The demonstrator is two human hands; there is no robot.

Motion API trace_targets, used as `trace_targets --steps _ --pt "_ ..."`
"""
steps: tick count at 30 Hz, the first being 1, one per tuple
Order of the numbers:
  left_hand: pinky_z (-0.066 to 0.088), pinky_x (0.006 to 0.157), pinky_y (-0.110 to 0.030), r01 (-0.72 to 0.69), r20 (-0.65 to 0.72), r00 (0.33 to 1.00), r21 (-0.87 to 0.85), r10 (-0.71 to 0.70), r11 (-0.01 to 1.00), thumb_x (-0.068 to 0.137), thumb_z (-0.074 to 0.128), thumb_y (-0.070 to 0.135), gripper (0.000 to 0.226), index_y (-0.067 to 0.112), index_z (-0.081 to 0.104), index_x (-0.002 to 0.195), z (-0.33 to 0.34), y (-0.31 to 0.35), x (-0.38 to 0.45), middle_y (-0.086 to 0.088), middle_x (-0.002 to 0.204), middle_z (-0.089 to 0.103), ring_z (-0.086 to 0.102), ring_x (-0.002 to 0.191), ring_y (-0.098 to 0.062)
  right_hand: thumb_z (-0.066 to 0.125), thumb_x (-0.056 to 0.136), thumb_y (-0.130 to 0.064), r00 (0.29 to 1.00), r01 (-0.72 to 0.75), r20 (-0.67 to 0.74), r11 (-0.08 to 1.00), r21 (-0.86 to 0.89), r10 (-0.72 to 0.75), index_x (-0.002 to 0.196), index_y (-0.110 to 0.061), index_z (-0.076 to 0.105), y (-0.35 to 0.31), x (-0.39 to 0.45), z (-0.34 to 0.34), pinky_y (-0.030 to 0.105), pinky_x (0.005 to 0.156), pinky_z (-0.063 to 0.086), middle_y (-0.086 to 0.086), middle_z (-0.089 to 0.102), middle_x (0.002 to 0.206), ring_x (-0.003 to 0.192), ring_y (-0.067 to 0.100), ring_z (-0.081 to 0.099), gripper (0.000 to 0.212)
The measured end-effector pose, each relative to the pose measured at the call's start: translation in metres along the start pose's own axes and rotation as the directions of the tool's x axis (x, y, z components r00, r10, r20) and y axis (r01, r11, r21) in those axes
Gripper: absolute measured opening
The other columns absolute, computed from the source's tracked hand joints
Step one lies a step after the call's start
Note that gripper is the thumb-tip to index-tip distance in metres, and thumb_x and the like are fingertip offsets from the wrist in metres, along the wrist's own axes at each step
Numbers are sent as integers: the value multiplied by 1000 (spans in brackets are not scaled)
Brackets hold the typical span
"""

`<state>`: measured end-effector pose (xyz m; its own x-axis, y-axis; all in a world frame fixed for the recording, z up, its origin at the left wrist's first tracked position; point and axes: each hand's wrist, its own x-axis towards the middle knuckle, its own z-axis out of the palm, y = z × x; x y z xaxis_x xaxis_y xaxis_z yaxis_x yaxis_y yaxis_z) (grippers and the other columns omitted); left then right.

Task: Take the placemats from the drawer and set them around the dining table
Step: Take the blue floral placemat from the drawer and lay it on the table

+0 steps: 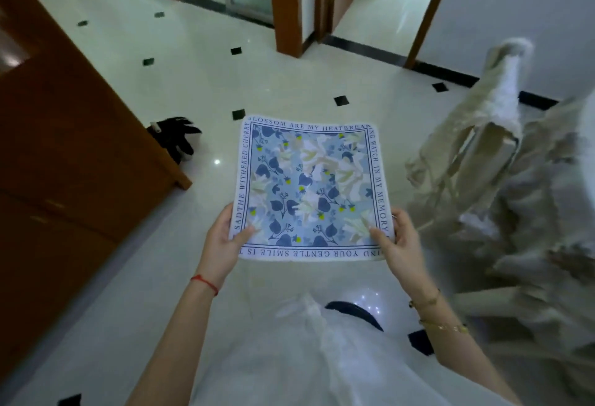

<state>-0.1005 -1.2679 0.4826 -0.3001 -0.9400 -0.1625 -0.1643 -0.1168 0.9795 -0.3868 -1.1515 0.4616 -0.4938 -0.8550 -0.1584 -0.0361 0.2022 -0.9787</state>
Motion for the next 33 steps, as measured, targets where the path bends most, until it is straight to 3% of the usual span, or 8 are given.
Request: trace_targets --steps 3,7,11,16,20,25,28,33 --pt "51 94 -31 -24 121 992 41 19 999 88 63 1 47 18 52 131 18 20 70 -3 125 63 60 115 -18 62 91 -4 994 7 -114 999 32 -4 114 -19 53 -12 32 -9 39 82 58 9 66 113 100 21 68 28" --pt "52 95 -35 -38 252 967 71 19 997 88 62 2 46 19 53 130 54 44 148 -3 123 64 62 114 -20 60 90 1 964 4 -264 997 82 18 111 -18 52 -26 71 -28 28 75 59 10 66 111 94 18 69 30" --pt "53 93 -35 -82 376 925 86 44 993 88 62 3 42 23 56 124 110 69 222 0 117 67 64 108 -18 61 90 1 921 14 -390 996 91 23 118 -12 52 -29 118 -59 34 80 59 9 67 112 97 21 69 33" --pt "52 94 -42 -116 496 865 45 79 992 87 64 4 41 21 56 124 197 102 311 -5 118 67 64 110 -23 62 90 -3 859 51 -511 998 42 -22 114 -22 53 -44 184 -120 29 81 57 3 67 111 97 15 68 33" --pt "53 92 -36 -136 604 789 -8 113 991 87 64 4 42 25 57 122 285 138 375 -4 117 67 65 109 -23 62 90 -4 790 50 -613 998 42 -14 118 -16 52 -57 236 -182 27 77 58 5 67 111 94 16 69 33" --pt "53 93 -34 -163 719 684 -13 122 987 87 62 2 42 24 56 123 394 175 438 -1 117 67 65 108 -18 63 90 -7 700 47 -714 997 65 14 110 -31 53 -65 287 -252 31 75 59 5 65 114 96 16 69 33" --pt "53 94 -37 -193 778 616 -4 124 981 88 63 5 40 19 56 124 448 192 471 -3 118 66 64 109 -20 62 90 -6 632 49 -772 992 119 61 111 -26 53 -67 311 -283 27 73 59 6 66 113 95 16 70 31" --pt "54 90 -27 -211 855 503 -16 122 977 87 62 -1 44 20 54 125 535 215 514 1 117 66 65 106 -14 62 91 -5 492 24 -862 988 155 123 117 -20 51 -60 341 -322 31 78 59 5 67 112 97 17 69 32"
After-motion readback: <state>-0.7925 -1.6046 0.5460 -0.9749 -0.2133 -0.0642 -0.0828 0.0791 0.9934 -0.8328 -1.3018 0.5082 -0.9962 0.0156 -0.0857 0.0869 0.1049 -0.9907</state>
